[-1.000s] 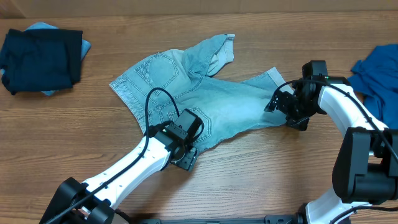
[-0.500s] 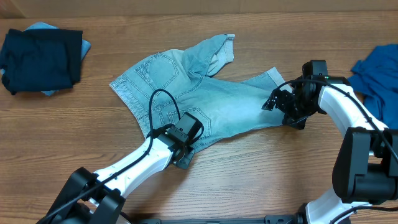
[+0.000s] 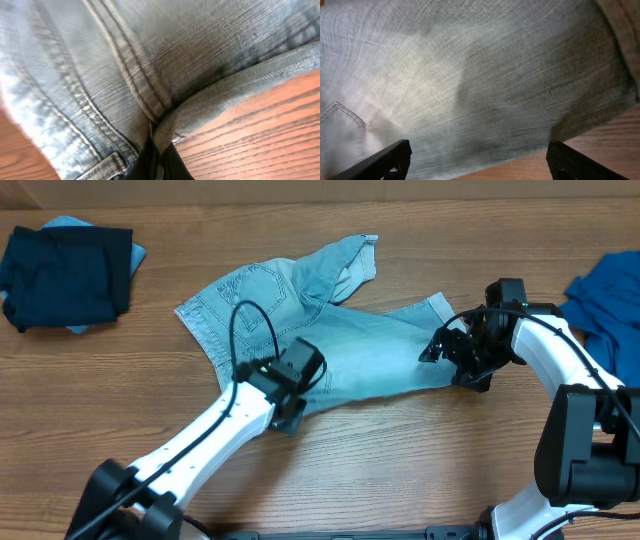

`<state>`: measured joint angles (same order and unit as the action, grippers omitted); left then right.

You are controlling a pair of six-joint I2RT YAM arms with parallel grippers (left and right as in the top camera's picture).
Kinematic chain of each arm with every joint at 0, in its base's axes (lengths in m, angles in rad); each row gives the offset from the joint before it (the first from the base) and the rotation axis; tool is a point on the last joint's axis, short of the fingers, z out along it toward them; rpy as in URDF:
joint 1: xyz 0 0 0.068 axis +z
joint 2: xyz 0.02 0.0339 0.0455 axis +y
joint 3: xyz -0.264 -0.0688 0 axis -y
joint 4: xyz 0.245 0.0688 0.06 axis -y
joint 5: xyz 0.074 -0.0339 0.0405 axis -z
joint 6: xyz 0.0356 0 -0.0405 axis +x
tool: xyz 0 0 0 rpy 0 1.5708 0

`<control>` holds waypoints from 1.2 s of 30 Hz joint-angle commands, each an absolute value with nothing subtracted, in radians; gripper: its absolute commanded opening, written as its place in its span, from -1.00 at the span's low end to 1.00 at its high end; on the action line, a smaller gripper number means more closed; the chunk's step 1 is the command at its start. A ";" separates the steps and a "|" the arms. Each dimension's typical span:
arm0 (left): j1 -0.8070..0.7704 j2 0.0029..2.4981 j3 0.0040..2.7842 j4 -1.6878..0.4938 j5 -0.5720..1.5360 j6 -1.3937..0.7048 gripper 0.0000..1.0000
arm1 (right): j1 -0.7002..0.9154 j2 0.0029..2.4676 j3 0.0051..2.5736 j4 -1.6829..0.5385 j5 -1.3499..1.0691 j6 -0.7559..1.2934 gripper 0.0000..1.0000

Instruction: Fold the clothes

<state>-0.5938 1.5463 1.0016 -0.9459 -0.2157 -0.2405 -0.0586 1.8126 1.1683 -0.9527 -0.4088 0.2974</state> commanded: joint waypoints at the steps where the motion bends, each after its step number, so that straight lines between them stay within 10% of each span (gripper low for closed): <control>1: -0.561 1.509 1.071 -1.015 -0.322 -0.262 -0.92 | -0.061 1.795 1.166 -0.960 -0.419 0.288 0.81; 28: -0.385 1.509 1.071 -1.190 -0.384 -0.461 -0.90 | -0.049 1.795 1.134 -0.609 -0.701 0.209 0.85; 33: -0.385 1.509 1.071 -1.190 -0.385 -0.472 -0.34 | -0.020 1.795 1.134 -0.558 -0.702 0.208 0.86; 36: -0.384 1.509 1.071 -1.183 -0.384 -0.477 -0.63 | 0.015 1.795 1.134 -0.519 -0.698 0.210 0.86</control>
